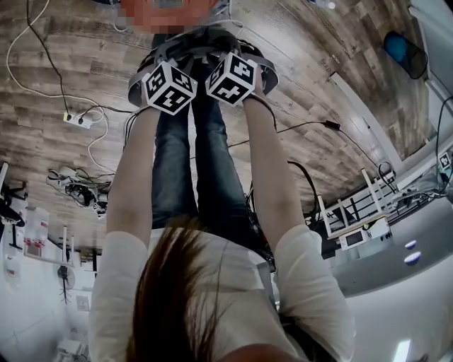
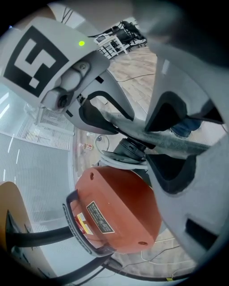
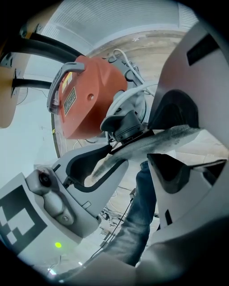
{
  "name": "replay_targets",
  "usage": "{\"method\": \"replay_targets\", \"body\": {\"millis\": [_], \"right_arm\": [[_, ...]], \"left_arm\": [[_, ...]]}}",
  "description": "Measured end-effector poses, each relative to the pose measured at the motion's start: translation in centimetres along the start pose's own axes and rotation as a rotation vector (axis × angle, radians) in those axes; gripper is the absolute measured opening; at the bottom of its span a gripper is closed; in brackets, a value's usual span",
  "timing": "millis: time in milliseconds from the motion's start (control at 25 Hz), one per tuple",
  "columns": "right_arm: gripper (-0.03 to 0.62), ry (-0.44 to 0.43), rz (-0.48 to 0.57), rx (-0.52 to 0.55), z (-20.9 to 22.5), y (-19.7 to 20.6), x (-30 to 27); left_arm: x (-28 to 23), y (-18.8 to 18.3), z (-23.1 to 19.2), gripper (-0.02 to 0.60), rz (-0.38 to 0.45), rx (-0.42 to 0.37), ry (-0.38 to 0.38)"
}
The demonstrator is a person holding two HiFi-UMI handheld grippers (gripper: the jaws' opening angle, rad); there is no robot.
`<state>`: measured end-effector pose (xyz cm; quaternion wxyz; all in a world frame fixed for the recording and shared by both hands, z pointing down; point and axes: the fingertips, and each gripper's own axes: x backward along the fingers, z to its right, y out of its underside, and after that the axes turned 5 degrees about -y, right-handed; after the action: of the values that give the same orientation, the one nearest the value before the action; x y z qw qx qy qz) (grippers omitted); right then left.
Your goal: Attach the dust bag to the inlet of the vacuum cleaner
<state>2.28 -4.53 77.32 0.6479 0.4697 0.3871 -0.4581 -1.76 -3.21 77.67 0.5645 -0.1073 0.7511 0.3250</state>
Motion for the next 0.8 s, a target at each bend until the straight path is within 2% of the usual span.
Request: {"method": "replay_targets", "body": {"millis": [520, 680, 800], "right_arm": [[0.176, 0.058, 0.053, -0.027, -0.6, -0.9, 1.9], [0.136, 0.083, 0.089, -0.053, -0.9, -1.1, 2.9], [0.106, 0.101, 0.116, -0.082, -1.3, -1.1, 3.6]], "left_arm": [[1.7, -0.5, 0.3, 0.170, 0.035, 0.028, -0.034], [2.6, -0.9, 0.1, 0.167, 0.063, 0.060, -0.059], [3.5, -1.4, 0.2, 0.134, 0.090, 0.081, -0.077]]}}
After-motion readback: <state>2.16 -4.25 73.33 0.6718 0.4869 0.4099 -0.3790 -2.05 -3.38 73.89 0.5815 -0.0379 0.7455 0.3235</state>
